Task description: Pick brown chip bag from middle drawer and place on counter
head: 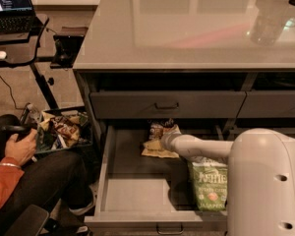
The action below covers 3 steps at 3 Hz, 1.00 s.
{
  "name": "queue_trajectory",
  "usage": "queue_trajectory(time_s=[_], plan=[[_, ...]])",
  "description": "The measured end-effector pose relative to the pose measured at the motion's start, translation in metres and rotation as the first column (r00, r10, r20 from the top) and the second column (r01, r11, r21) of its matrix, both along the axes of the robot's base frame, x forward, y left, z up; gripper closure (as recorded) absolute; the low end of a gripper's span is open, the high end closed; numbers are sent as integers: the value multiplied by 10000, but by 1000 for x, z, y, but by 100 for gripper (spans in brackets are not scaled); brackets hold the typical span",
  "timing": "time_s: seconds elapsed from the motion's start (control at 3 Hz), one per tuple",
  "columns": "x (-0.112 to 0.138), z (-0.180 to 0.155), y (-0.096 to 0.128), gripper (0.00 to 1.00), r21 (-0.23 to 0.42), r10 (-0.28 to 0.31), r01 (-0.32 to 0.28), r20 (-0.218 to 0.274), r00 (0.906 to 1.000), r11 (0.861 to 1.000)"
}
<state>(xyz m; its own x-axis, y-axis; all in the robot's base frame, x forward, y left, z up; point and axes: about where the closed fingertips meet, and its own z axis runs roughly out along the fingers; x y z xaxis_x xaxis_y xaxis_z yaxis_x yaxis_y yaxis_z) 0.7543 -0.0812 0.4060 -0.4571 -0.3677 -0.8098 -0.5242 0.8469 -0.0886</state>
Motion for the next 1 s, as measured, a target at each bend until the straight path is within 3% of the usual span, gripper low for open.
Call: queue_trajectory(time_s=[0.33, 1.0], plan=[[7, -13, 0, 0, 6, 36, -36, -346, 9994, 10000], [7, -13, 0, 43, 6, 37, -37, -346, 9994, 10000]])
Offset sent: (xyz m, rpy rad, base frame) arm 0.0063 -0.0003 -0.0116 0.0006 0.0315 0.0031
